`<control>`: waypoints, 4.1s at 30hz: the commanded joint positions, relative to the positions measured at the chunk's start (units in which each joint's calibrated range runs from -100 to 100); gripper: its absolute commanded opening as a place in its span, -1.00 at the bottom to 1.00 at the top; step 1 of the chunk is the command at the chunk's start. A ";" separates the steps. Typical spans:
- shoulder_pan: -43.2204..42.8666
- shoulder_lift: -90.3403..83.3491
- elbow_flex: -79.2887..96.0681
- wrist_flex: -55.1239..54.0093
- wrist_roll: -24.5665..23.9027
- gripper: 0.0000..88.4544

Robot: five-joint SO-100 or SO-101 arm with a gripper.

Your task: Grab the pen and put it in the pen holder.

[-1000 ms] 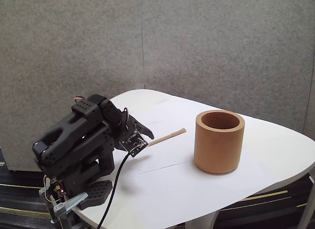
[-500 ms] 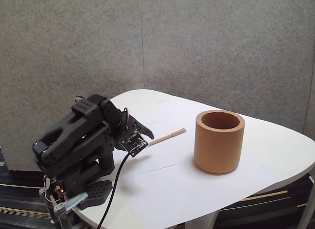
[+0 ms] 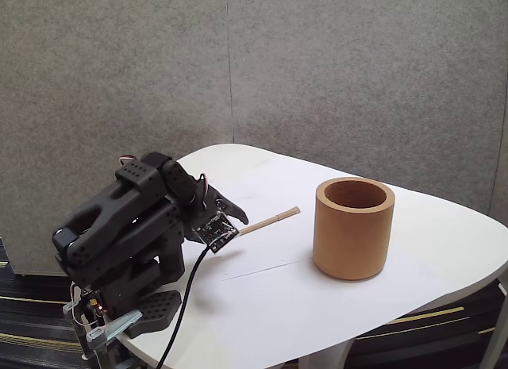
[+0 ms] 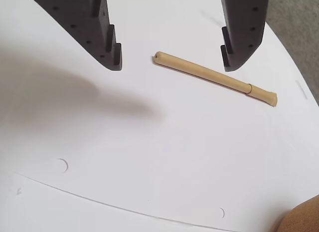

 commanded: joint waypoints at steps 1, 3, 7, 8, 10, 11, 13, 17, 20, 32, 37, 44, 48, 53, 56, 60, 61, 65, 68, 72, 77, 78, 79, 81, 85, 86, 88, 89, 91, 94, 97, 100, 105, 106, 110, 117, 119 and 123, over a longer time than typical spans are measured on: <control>0.05 -0.33 -0.27 0.08 0.12 -0.37; 0.05 -0.33 -0.27 0.08 0.12 -0.37; -1.64 -0.58 0.27 -0.68 -0.31 -0.36; -2.15 -0.58 0.27 -0.68 -0.15 -0.36; -2.15 -0.66 0.27 -0.68 -0.25 -0.37; -2.08 -0.66 0.27 -0.68 -0.25 -0.37; -2.30 -0.74 0.27 -0.68 -0.15 -0.37; -2.08 -0.74 0.27 -0.68 -0.25 -0.37; -1.78 -0.25 0.09 -0.68 -0.25 -0.37; -1.64 0.16 -11.28 -0.76 0.06 -0.37; -1.64 2.92 -16.43 -0.76 0.06 -0.37; -1.56 24.88 -34.30 -0.76 -0.25 -0.37; -0.61 38.22 -46.84 -0.76 -0.36 -0.37; 0.12 54.16 -61.55 -0.34 -0.04 -0.37; 0.12 62.05 -67.60 0.08 0.01 -0.37; 0.71 68.96 -70.94 -0.42 -0.25 -0.37; 0.63 70.35 -71.57 -1.19 -0.36 -0.37; 0.05 76.12 -75.18 -3.31 -3.67 -0.37; -0.03 80.43 -78.34 -4.32 -10.99 -0.37; -0.47 84.17 -80.96 -4.32 -20.42 -0.37; -2.15 85.64 -80.14 -4.66 -29.37 -0.37; -2.44 85.88 -80.05 -4.66 -30.89 -0.37; -2.52 86.13 -80.05 -4.66 -32.05 -0.37; -3.03 86.78 -80.05 -4.66 -33.84 -0.37; -3.17 89.70 -79.60 -4.66 -35.26 -0.37; -3.17 90.60 -79.60 -4.66 -35.26 -0.37; -3.17 92.71 -79.60 -4.66 -35.26 -0.37; -3.17 94.02 -79.60 -4.66 -35.31 -0.37; -3.17 96.46 -80.05 -4.66 -35.84 -0.37; -3.17 99.71 -80.51 -5.17 -36.21 -0.37; -3.17 102.07 -80.42 -7.46 -36.21 -0.37; -2.95 103.37 -80.42 -9.58 -36.21 -0.37; -2.66 104.18 -80.42 -9.83 -36.21 -0.37; -2.52 104.18 -80.32 -9.83 -36.21 -0.37; -2.52 104.18 -79.96 -9.83 -36.26 -0.46; -2.37 104.18 -79.69 -9.83 -36.26 -0.99; -2.37 104.18 -79.69 -9.83 -36.26 -0.99; -2.37 104.18 -79.69 -9.83 -36.26 -0.99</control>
